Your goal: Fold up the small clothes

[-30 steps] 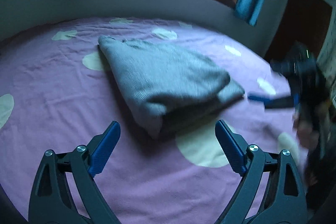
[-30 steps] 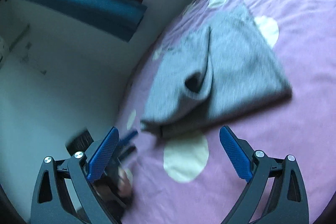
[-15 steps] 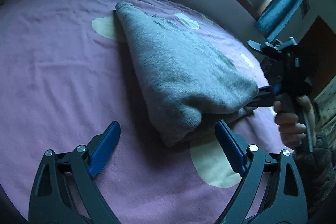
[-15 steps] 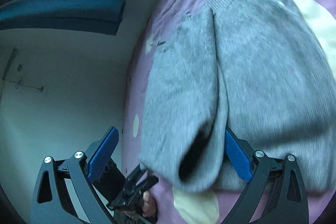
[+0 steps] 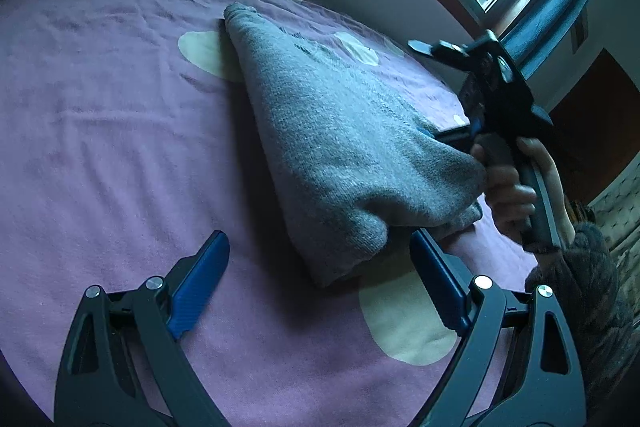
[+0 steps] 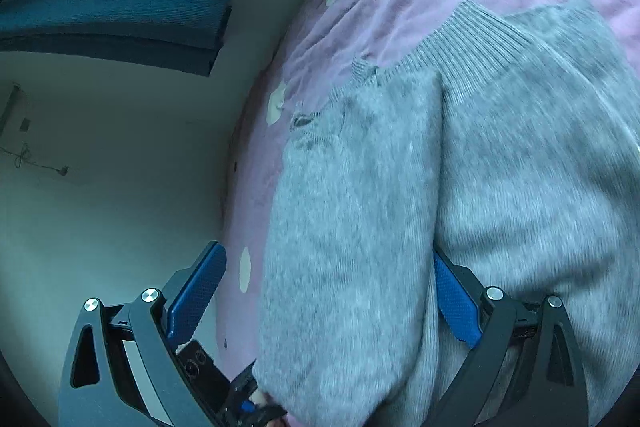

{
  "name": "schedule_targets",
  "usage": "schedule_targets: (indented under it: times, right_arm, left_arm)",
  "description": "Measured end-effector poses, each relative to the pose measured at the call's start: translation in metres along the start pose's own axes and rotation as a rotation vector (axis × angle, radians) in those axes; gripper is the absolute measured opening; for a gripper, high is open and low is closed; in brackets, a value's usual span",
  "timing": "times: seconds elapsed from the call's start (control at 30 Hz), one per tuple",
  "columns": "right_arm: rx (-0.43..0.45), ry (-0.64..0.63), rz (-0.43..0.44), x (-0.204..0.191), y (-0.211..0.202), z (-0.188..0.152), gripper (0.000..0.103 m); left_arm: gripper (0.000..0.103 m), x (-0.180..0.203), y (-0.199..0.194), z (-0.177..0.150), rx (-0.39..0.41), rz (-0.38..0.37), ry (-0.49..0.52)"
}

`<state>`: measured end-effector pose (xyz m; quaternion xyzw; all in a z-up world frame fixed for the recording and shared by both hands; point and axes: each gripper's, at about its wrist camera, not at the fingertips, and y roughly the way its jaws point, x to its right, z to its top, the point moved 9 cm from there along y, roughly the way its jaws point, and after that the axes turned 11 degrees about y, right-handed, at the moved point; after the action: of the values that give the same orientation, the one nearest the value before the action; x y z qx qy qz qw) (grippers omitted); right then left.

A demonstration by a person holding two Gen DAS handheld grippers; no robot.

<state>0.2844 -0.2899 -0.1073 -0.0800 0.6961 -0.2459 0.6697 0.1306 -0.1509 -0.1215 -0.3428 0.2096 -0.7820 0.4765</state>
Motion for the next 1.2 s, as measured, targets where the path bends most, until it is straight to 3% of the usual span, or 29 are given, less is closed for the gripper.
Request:
schedule_targets:
  times: [0.2,0.23,0.3,0.37,0.4,0.73,0.83,1.0,1.1,1.2]
  right_arm:
    - [-0.018,-0.078,-0.070,-0.005,0.015,0.008,0.092]
    - [-0.018,-0.107,-0.107,-0.006,0.018,0.008,0.084]
    - [-0.028,-0.127,-0.155,-0.004,0.026,0.008,0.058]
    - [-0.041,-0.126,-0.186,0.001,0.033,0.008,0.020]
    - [-0.041,-0.130,-0.198,0.003,0.034,0.008,0.015]
    - [0.104,-0.264,-0.129,-0.063,-0.028,0.034,0.011]
    - [0.131,-0.227,-0.146,-0.038,-0.053,0.048,0.011]
    - [0.103,-0.073,-0.239,0.058,-0.050,0.058,0.011]
    - [0.105,-0.020,-0.142,0.071,-0.053,0.055,0.011]
    - [0.126,-0.003,-0.110,0.067,-0.072,0.049,0.025]
  left_arm:
    - [0.091,0.007,0.006,0.002,-0.037,0.061,0.063]
    - [0.091,0.008,0.007,0.001,-0.042,0.069,0.072]
    - [0.091,0.010,0.008,0.001,-0.053,0.091,0.094]
    - [0.091,0.010,0.009,0.000,-0.061,0.106,0.107]
    - [0.091,0.011,0.010,-0.001,-0.069,0.119,0.117]
    - [0.091,0.008,0.019,0.012,-0.078,0.243,0.164]
    - [0.091,0.001,0.022,0.009,-0.096,0.232,0.138]
    - [0.093,0.001,0.026,0.009,-0.104,0.232,0.148]
    - [0.094,0.000,0.030,0.009,-0.117,0.244,0.162]
    - [0.094,-0.001,0.031,0.011,-0.118,0.251,0.168]
